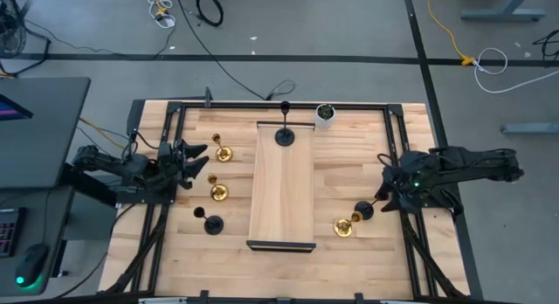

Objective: Pick & Place candle stick holders
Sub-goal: Align the middle right black candle holder with the black candle holder on the shelf

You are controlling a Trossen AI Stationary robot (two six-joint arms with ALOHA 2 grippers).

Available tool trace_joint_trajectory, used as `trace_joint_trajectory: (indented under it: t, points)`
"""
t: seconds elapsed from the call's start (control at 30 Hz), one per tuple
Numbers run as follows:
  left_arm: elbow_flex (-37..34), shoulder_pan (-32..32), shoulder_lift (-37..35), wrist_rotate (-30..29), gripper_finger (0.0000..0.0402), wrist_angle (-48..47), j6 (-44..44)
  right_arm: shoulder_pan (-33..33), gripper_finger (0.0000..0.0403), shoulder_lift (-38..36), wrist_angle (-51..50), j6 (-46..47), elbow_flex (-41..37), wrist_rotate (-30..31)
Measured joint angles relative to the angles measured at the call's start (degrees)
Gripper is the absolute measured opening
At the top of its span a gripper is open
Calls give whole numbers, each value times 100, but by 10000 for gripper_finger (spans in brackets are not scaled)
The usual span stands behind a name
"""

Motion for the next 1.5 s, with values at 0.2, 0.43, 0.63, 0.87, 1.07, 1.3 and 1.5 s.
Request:
trace_joint_trajectory:
  t: [0.2,0.43,0.63,0.87,1.07,1.3,1.5]
  points:
    - [-2,0,0,-4,252,2,-2,0,297,2,578,134,-222,59]
    - [0,0,0,-4,252,4,-2,0,297,4,920,388,-497,65]
    - [0,0,-1,-4,252,4,-2,0,297,2,1305,571,-797,106]
    - [0,0,0,-4,252,4,-2,2,273,18,1583,536,-980,104]
    - [0,0,0,-4,252,4,-2,0,191,22,1580,516,-982,126]
    - [0,0,0,-4,252,4,-2,2,53,22,1573,516,-982,215]
    - [0,1,0,-4,252,3,-2,0,21,22,1565,624,-982,550]
